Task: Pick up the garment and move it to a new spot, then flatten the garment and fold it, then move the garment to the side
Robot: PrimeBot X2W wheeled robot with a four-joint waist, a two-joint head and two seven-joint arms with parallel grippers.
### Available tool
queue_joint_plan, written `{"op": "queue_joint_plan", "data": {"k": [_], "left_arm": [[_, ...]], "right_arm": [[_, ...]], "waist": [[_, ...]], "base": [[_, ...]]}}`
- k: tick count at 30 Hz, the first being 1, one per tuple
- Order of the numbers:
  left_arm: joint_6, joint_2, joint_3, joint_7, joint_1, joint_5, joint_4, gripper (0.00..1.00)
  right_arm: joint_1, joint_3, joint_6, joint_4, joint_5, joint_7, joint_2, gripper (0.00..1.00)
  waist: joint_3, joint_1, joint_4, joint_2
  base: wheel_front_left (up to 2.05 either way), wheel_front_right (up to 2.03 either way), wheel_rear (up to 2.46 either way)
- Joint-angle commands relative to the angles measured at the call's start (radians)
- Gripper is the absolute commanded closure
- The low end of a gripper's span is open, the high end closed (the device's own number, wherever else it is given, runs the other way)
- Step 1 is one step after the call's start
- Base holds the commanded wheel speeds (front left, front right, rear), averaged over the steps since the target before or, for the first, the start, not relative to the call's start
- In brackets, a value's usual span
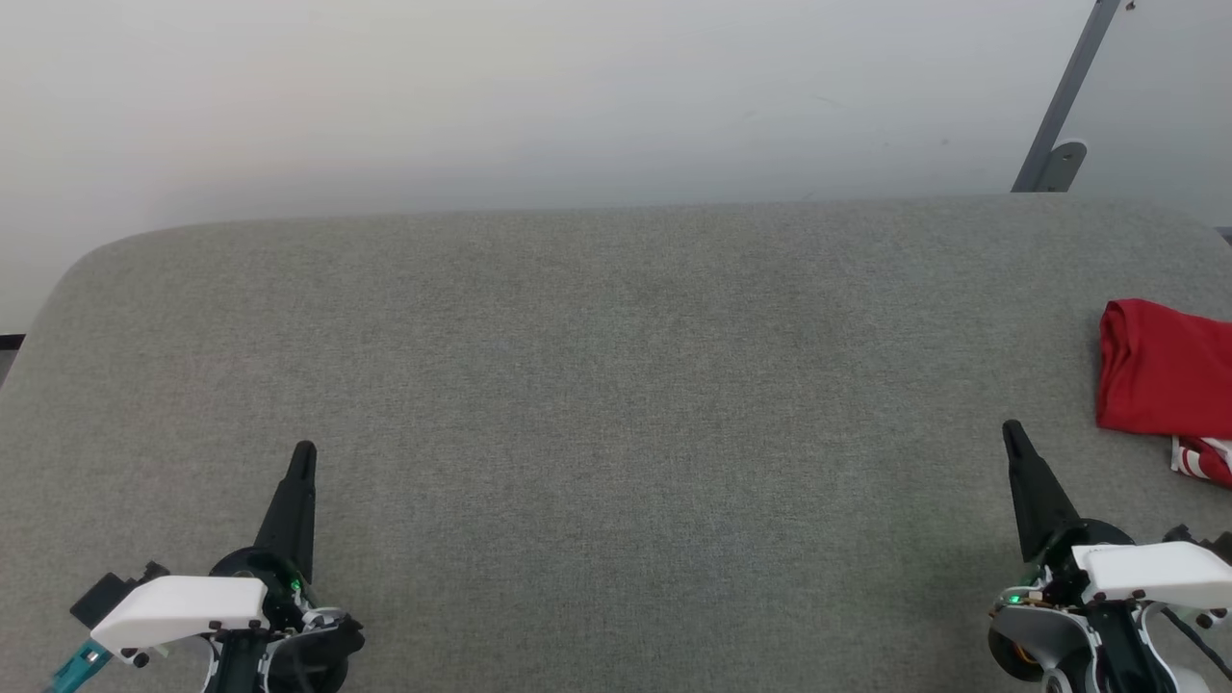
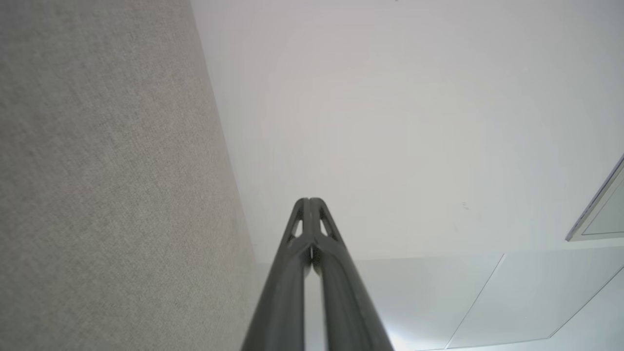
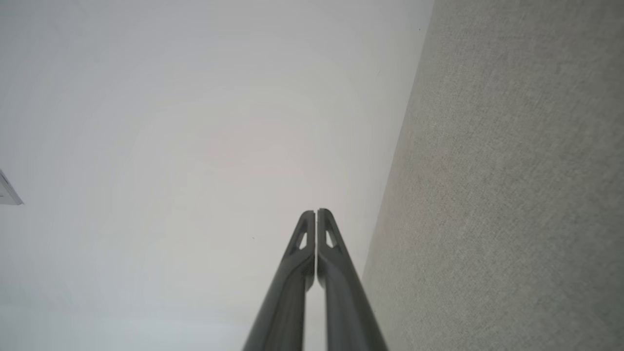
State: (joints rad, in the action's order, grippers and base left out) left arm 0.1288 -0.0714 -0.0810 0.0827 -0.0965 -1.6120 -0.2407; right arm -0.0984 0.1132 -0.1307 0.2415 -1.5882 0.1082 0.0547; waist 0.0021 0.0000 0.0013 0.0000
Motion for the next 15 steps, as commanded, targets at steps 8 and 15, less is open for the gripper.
{"op": "queue_joint_plan", "data": {"k": [8,15], "left_arm": [[0.003,0.001,-0.007,0.013,-0.017,-0.026,-0.005,1.00],[0.003,0.003,-0.009,0.015,-0.017,-0.023,-0.005,1.00]], "right_arm": [[-0.014,0.002,0.000,0.005,-0.025,0.009,-0.007,1.00],[-0.014,0.003,0.000,0.005,-0.025,0.009,-0.007,1.00]], "waist": [[0.001,0.0000,-0.001,0.0000],[0.001,0.0000,-0.001,0.0000]], "base": [[0.00,0.00,0.00],[0.00,0.00,0.00]]}}
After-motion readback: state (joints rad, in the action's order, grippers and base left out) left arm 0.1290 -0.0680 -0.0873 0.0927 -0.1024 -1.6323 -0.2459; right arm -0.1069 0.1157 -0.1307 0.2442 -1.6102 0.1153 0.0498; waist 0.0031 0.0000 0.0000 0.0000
